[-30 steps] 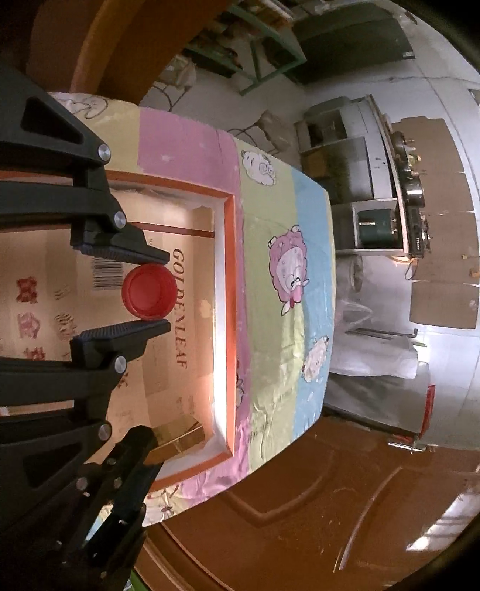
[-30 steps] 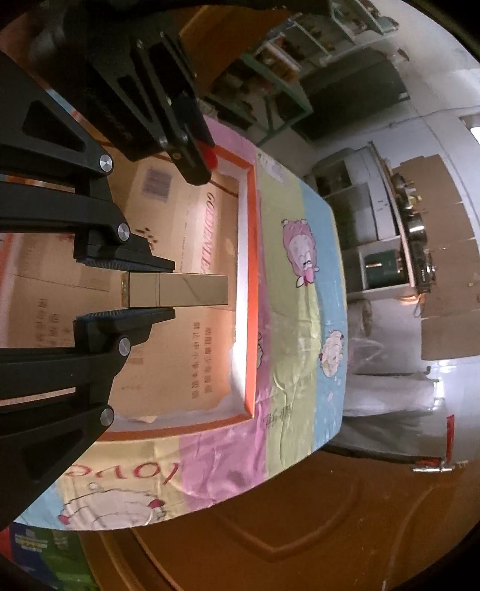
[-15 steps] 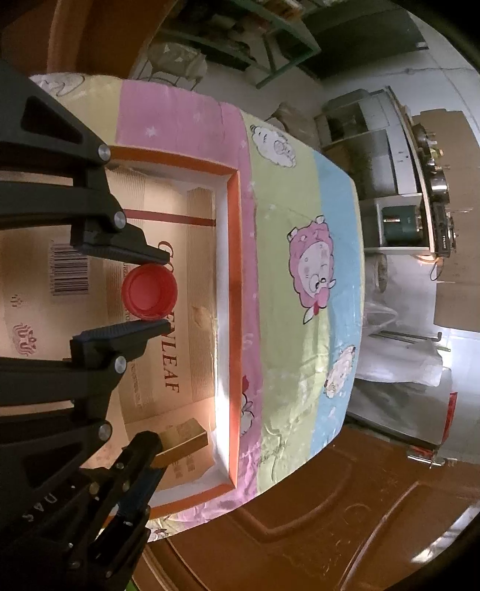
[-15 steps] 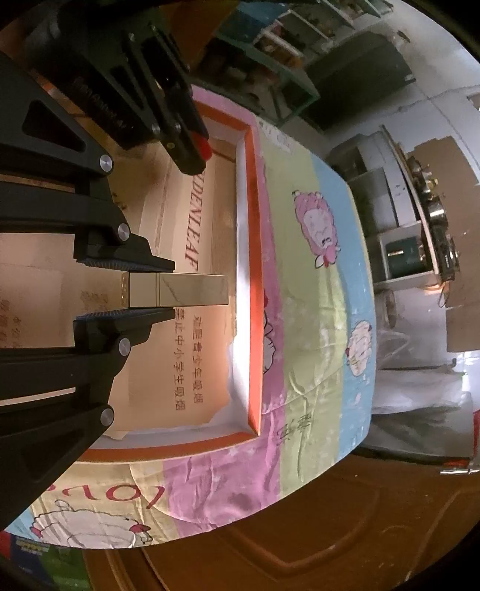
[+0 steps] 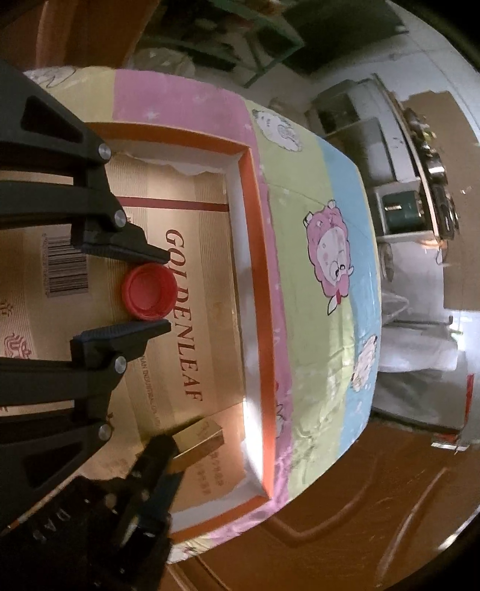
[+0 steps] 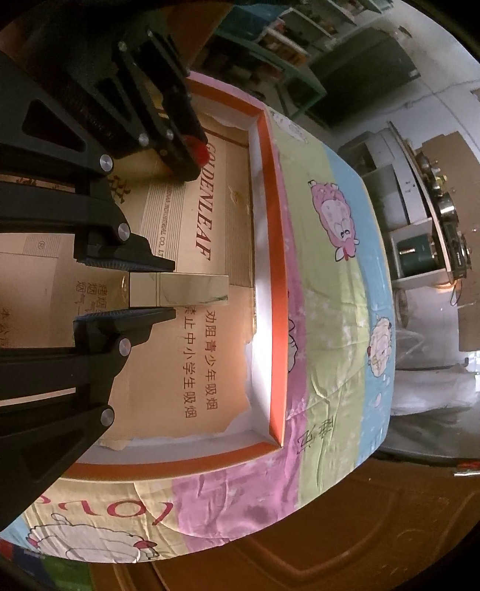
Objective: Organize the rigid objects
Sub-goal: 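Open the left gripper to drop the red cap while the right releases the gold block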
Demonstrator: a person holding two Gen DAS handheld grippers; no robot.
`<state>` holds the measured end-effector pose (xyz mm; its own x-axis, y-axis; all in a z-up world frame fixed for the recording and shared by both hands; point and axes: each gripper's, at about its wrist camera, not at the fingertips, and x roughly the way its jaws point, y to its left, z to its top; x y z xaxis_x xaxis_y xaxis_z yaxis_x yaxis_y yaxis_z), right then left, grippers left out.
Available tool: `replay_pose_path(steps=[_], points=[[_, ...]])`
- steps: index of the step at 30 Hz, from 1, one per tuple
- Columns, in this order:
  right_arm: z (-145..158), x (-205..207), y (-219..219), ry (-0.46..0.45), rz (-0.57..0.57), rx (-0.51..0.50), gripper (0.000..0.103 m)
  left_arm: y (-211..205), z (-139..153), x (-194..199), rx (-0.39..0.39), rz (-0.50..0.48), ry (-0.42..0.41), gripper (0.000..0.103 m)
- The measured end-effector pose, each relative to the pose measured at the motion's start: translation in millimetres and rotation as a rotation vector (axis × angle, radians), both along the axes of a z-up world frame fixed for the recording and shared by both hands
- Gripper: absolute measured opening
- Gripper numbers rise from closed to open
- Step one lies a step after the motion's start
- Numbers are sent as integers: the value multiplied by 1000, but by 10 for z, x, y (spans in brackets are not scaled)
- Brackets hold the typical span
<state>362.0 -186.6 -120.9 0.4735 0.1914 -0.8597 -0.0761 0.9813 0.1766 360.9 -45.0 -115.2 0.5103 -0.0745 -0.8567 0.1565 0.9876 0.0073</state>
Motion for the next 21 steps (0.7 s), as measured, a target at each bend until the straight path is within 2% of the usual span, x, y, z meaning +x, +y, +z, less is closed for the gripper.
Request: replay_pose_path(steps=[2,5,6,9,21], points=[[-7,-10,-17,0,-6,11,20,16,-1,-10,-6,2,-7,32],[14,-48,-33,-16,-8,19,26,46,22,-24,-17,14,-13,50],[29,-68,-30,-22,-4,20,30,52,28,-32,-23,15,-11,53],[95,-126,-28,-53,3,17,36,52,80,-97,-27,13,-25,55],[388,-544,-47,-125,3,26,37,217,575,-584,-131,48,-133,56]])
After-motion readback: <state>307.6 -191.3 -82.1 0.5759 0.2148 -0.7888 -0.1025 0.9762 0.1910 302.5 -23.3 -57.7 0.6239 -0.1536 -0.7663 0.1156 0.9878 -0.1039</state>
